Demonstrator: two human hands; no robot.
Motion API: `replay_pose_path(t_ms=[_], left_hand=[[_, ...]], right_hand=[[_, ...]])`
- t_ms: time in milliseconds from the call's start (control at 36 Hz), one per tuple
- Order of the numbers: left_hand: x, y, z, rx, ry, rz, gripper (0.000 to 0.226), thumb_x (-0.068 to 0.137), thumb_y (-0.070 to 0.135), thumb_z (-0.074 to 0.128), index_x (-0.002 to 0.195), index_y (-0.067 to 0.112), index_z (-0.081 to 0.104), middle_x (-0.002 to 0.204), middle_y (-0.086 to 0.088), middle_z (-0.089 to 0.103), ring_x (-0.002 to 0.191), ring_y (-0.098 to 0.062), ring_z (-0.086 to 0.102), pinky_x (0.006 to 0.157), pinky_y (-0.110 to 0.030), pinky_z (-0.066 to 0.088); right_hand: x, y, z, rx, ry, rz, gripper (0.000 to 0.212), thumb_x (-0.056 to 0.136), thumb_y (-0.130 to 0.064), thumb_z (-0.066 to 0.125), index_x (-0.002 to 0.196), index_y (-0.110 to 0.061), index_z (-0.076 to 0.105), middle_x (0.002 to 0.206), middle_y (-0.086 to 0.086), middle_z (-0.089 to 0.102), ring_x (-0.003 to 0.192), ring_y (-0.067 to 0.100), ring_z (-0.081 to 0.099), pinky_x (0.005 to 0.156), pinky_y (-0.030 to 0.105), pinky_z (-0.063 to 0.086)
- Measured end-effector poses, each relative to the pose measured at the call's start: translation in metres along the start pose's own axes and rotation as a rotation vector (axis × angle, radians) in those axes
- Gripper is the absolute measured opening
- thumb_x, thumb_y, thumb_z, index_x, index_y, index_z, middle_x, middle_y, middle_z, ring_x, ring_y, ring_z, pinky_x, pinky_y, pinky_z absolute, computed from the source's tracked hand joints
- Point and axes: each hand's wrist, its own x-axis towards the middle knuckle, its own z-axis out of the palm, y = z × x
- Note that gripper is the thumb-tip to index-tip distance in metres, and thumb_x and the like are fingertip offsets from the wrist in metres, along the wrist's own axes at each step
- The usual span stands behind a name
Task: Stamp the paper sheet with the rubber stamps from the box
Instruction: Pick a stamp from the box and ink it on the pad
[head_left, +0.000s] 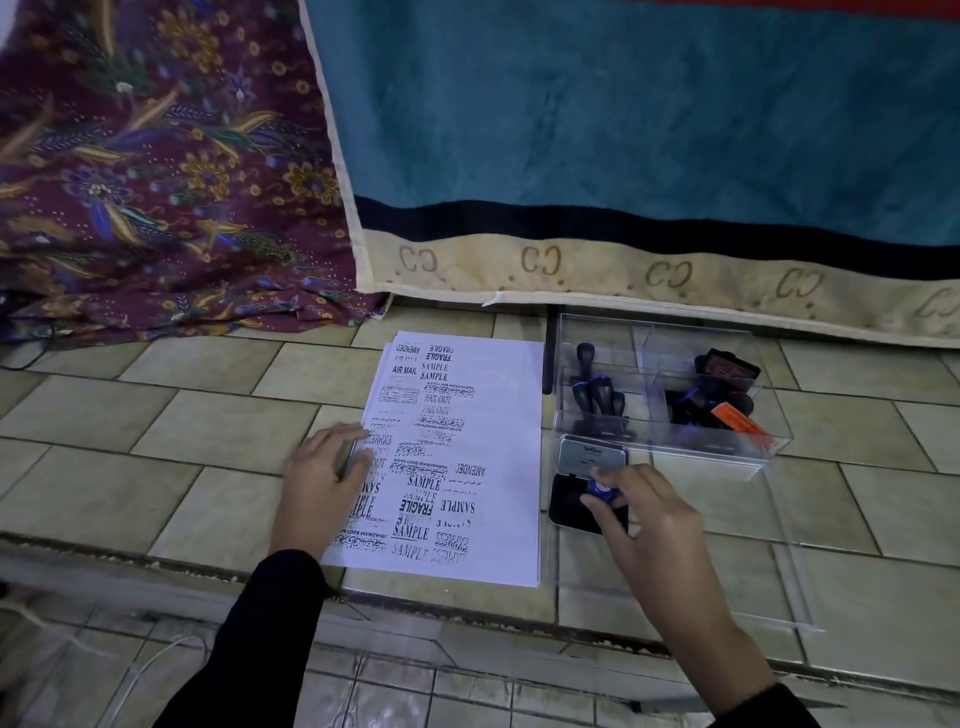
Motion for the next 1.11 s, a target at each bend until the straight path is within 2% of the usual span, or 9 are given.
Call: replay_pose_path(t_ms=[83,278,417,528,639,750,889,1028,1111], left_hand=[[0.0,0.0,0.0,0.008,-0.003,0.0,0.032,0.087,0.034,0.056,0.112,0.018,0.069,0.12,0.007,0.064,0.115,-0.018,0.056,0.105,-0.046,0.042],[0.0,-0.002,0.001,0.009,0.012,0.028,0.024,0.09,0.024,0.062,0.111,0.016,0.069,0.119,0.004,0.065,0.113,-0.019,0.057,0.103,-0.046,0.045],[0.0,-0.002,0.001,0.031,0.014,0.034,0.03,0.089,0.031,0.057,0.112,0.015,0.069,0.12,0.002,0.066,0.114,-0.019,0.057,0.103,-0.045,0.044],[0.0,0.0,0.001,0.032,0.013,0.034,0.031,0.088,0.031,0.056,0.111,0.015,0.069,0.12,0.003,0.066,0.113,-0.018,0.057,0.103,-0.044,0.044],[-0.001,-0.001,0.001,0.031,0.002,0.022,0.033,0.088,0.034,0.055,0.112,0.016,0.069,0.121,0.004,0.065,0.116,-0.016,0.055,0.105,-0.046,0.042],[0.0,-0.001,0.0,0.035,0.003,0.029,0.034,0.088,0.035,0.054,0.111,0.016,0.069,0.12,0.005,0.065,0.115,-0.016,0.055,0.105,-0.047,0.042],[0.0,-0.001,0.0,0.03,-0.001,0.028,0.036,0.088,0.04,0.053,0.111,0.018,0.069,0.12,0.005,0.065,0.114,-0.016,0.056,0.104,-0.045,0.043],[-0.001,0.001,0.0,0.024,0.008,0.019,0.026,0.091,0.03,0.06,0.112,0.016,0.069,0.119,0.01,0.063,0.116,-0.018,0.055,0.104,-0.039,0.041],[-0.001,0.001,0.0,0.017,-0.001,0.007,0.032,0.089,0.034,0.057,0.112,0.015,0.069,0.12,0.006,0.064,0.115,-0.018,0.055,0.103,-0.037,0.041]], right_hand=[[0.0,0.001,0.002,-0.003,-0.012,-0.007,0.021,0.075,-0.01,0.075,0.095,-0.012,0.066,0.088,-0.004,0.061,0.072,-0.002,0.052,0.074,-0.002,0.038],[0.001,0.0,0.008,-0.025,-0.024,-0.044,0.021,0.074,-0.005,0.075,0.094,-0.008,0.068,0.089,0.001,0.064,0.072,0.007,0.059,0.076,0.015,0.046],[0.009,0.003,0.009,-0.008,-0.015,-0.017,0.021,0.072,-0.004,0.077,0.091,-0.007,0.068,0.086,0.001,0.065,0.071,0.002,0.053,0.074,0.01,0.043],[0.0,0.003,0.008,-0.024,-0.025,-0.066,0.019,0.071,-0.003,0.077,0.087,-0.008,0.067,0.085,0.001,0.065,0.071,0.009,0.061,0.072,0.018,0.048],[0.003,0.005,0.007,-0.021,-0.034,-0.037,0.021,0.074,-0.007,0.077,0.092,-0.009,0.068,0.088,0.0,0.065,0.072,0.002,0.056,0.076,0.011,0.046],[0.013,0.002,0.005,-0.036,-0.1,-0.023,0.018,0.074,-0.008,0.076,0.09,-0.01,0.066,0.084,-0.001,0.063,0.067,0.003,0.053,0.064,0.011,0.044],[0.04,-0.019,0.015,0.065,-0.081,-0.06,0.016,0.077,-0.007,0.073,0.086,-0.011,0.06,0.087,-0.001,0.06,0.066,0.009,0.056,0.064,0.019,0.046],[0.066,-0.048,0.051,0.15,-0.187,-0.126,0.011,0.084,-0.01,0.067,0.089,-0.009,0.058,0.093,0.006,0.061,0.073,0.017,0.061,0.07,0.03,0.052],[0.074,-0.052,0.068,0.154,-0.233,-0.114,0.009,0.087,-0.013,0.062,0.093,-0.012,0.055,0.096,0.004,0.058,0.077,0.019,0.061,0.071,0.035,0.053]])
